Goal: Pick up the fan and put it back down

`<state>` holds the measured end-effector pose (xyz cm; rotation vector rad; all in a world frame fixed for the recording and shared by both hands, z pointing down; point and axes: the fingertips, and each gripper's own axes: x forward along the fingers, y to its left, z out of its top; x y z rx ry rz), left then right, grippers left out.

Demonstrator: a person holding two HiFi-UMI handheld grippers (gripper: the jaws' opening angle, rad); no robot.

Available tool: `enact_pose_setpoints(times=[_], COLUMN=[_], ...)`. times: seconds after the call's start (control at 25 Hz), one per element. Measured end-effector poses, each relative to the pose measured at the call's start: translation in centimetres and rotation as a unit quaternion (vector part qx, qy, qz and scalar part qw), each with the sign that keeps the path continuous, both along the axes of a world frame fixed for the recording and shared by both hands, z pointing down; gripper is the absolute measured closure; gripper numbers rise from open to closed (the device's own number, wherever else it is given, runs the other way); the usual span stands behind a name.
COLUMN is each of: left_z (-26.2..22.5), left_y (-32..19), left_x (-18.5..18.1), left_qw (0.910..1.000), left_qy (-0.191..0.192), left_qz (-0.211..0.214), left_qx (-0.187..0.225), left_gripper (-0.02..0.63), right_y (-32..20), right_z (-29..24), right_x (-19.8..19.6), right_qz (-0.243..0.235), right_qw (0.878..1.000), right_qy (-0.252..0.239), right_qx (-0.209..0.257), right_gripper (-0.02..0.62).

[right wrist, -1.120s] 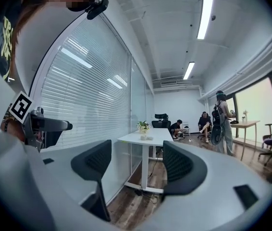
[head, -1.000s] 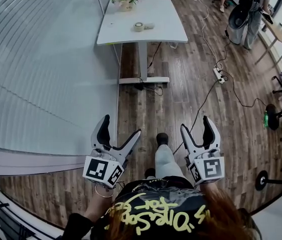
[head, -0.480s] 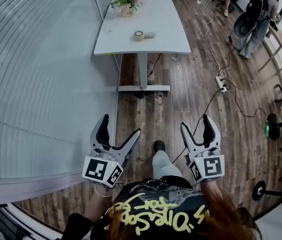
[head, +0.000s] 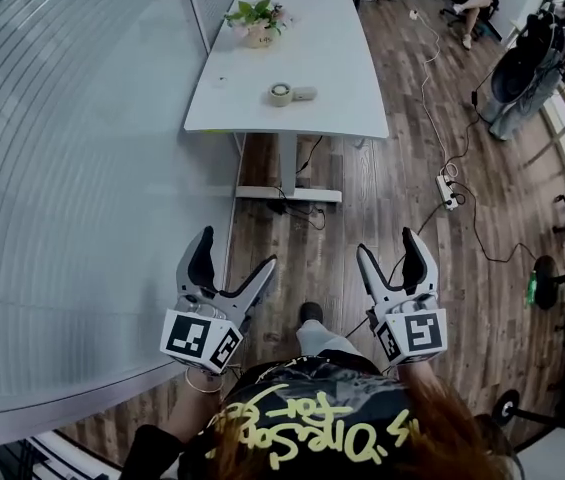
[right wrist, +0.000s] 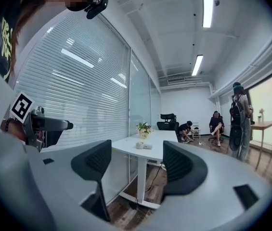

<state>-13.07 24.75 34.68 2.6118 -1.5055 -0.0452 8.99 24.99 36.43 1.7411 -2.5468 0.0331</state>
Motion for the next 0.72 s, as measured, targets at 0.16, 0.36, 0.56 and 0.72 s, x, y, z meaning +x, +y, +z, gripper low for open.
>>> enact_pose_setpoints(times=[0.16,0.36,0.56,0.72], left_z=[-0.6,-1.2,-1.0,-0.9], left_y=[-3.9,-7.7,-9.8,-10.3], left_x=[0.9,2.8,4.8,4.7], left_qw=[0.9999,0.9999,0.9999,0.9999], left_qy=[0.002,0.001,-0.002,-0.005], left_qz=[-0.004,-0.002,0.003,-0.006], left_qx=[0.010,0.017,0.013,0.013], left_gripper=[0.146,0.146,0.146,0.146], right_y=[-4.1,-8.0,-10.3,-11.4], right_z=[-0.4,-1.0,-0.6,0.5], right_x=[0.9,2.4,3.2,3.3], right_qz=[-0.009,-0.015,-0.027,-0.036], right_qw=[1.000,1.000,1.000,0.999], right_qy=[0.001,-0.001,-0.006,-0.020], right_qx=[0.006,0.015,0.010,-0.002], right_gripper=[0.279,0.279,0.279,0.279])
